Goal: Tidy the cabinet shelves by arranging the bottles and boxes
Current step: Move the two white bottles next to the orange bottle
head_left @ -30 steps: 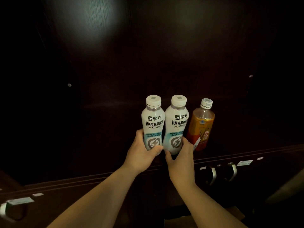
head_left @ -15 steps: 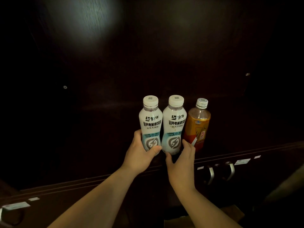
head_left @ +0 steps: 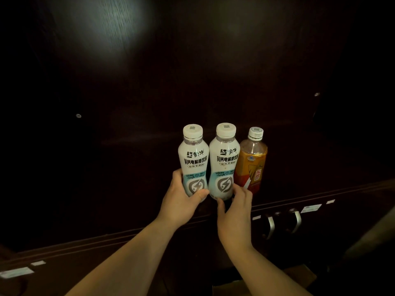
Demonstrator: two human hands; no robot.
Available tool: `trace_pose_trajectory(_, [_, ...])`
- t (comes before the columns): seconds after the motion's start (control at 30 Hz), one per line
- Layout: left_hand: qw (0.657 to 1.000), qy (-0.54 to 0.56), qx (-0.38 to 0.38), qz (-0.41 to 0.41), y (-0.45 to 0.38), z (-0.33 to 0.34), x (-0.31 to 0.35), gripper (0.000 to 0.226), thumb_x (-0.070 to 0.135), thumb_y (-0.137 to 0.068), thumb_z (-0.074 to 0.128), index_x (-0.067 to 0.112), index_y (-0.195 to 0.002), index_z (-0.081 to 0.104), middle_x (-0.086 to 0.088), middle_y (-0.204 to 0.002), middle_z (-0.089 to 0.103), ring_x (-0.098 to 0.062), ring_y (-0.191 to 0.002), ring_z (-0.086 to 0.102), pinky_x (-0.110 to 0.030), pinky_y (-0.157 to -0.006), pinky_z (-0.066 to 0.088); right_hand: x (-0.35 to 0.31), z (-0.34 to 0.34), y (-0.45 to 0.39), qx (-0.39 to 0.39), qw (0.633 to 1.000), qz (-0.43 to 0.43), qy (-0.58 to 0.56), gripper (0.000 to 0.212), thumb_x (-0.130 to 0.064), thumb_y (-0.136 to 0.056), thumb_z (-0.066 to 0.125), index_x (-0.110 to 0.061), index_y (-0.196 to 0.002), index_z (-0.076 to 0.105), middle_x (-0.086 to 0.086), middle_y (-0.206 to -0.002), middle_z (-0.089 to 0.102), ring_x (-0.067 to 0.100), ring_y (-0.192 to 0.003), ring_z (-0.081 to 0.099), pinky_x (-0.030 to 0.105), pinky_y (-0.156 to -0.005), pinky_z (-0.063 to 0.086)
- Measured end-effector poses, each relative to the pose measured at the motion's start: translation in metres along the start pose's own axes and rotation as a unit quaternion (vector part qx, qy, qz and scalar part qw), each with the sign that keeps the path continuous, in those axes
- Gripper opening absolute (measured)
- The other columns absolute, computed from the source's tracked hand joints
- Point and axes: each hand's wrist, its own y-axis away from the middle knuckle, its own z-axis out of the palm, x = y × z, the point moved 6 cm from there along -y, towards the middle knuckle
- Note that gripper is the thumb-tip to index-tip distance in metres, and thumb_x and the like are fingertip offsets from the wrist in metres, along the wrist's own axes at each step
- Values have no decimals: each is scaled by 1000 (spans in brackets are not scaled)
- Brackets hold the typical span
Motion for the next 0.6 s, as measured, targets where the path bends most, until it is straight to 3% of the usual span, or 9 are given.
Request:
trace_pose_trajectory(0.37, [1000, 8, -7, -2, -1, 4, 1, 70, 40, -72, 82, 45, -124, 35, 17, -111, 63, 10, -94, 61, -13, -70, 45, 1, 0, -2, 11, 1000, 14, -3, 51, -11, -88, 70, -8, -134, 49, 4, -133, 44, 20, -126, 48, 42, -101, 48])
trace_pose_trajectory(0.6, [1000, 15, -9, 0, -3, 6, 0, 73, 41, -71, 83, 46, -126, 35, 20, -112, 62, 15, -95, 58, -13, -71, 45, 5, 0, -3, 11, 999, 29, -17, 51, -15, -89, 69, -14, -135, 47, -4, -133, 41, 17, -126, 47, 41, -102, 47])
